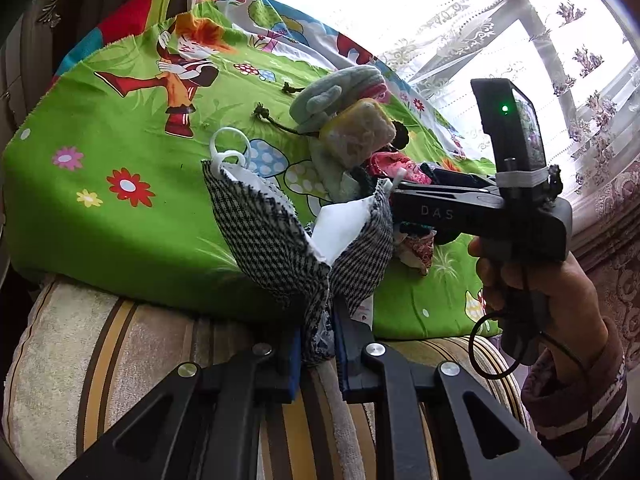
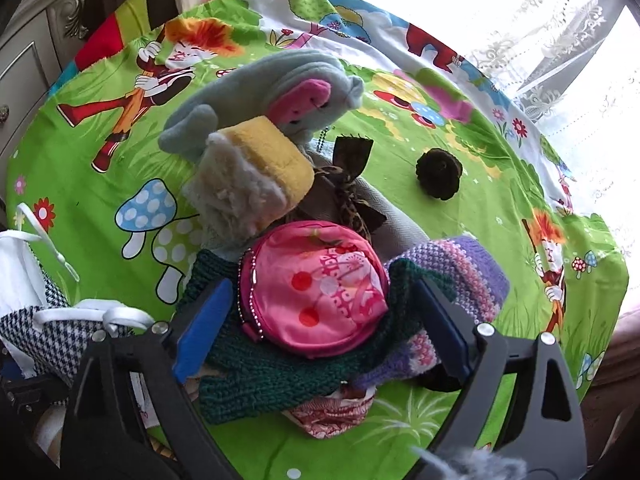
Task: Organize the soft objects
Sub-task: 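Reach the right tool toward the pink round purse while the left tool holds the checked bag, then grasp and lift the pink purse with the right tool while the left tool carries the checked bag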
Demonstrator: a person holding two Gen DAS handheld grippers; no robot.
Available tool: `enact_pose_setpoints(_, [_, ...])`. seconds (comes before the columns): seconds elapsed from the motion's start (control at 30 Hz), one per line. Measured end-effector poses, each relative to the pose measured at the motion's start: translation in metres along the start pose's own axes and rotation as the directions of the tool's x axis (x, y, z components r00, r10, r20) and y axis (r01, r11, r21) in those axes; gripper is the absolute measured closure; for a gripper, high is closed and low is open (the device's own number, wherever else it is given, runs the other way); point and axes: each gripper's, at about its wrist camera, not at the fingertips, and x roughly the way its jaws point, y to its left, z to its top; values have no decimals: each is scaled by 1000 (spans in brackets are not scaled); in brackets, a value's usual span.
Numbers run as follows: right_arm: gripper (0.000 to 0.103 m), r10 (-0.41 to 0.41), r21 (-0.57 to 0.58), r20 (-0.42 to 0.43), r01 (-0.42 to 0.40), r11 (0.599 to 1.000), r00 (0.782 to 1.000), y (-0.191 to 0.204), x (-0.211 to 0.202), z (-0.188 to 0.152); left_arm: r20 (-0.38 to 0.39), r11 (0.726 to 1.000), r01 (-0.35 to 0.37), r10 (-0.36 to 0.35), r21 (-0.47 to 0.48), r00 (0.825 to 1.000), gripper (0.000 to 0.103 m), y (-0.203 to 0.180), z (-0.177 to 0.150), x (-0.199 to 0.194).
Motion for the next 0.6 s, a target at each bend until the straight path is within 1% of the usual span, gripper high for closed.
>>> enact_pose_setpoints(0.03, [17, -1, 14, -1, 1, 1000, 1000, -2, 1, 0, 1, 1000, -1, 1, 0, 1000, 88, 0, 0, 0])
enact_pose_setpoints(0.1, [17, 13, 32, -1, -13, 999, 1000, -5, 2, -1, 1, 1000, -2, 2, 0, 1000, 88, 0, 0, 0])
enact_pose_setpoints(0.17, [19, 16, 25, 3, -16, 1000, 1000, -5, 0, -2, 3, 1000, -4, 4, 1, 1000, 88, 0, 0, 0])
enact_pose_setpoints(0.27, [22, 22, 49, 30, -24, 998, 999, -7, -10, -6, 14, 1000, -10, 10, 8, 1000, 88, -2, 0, -2])
enact_pose_setpoints(0.33, [34, 34, 75, 52, -38, 996, 998, -11, -20, -10, 19, 1000, -15, 14, 13, 1000, 88, -3, 0, -3])
enact_pose_setpoints(0.47, [42, 56, 116, 77, -65, 991, 995, -19, -36, -19, 46, 999, -25, 23, 36, 999, 88, -9, -1, -9])
enact_pose_setpoints(0.57, [52, 66, 132, 81, -76, 988, 995, -24, -41, -28, 58, 998, -33, 30, 46, 998, 89, -13, -2, -12])
enact_pose_setpoints(0.6, [60, 68, 138, 84, -79, 987, 994, -26, -44, -32, 65, 998, -35, 32, 49, 997, 89, -14, -3, -14])
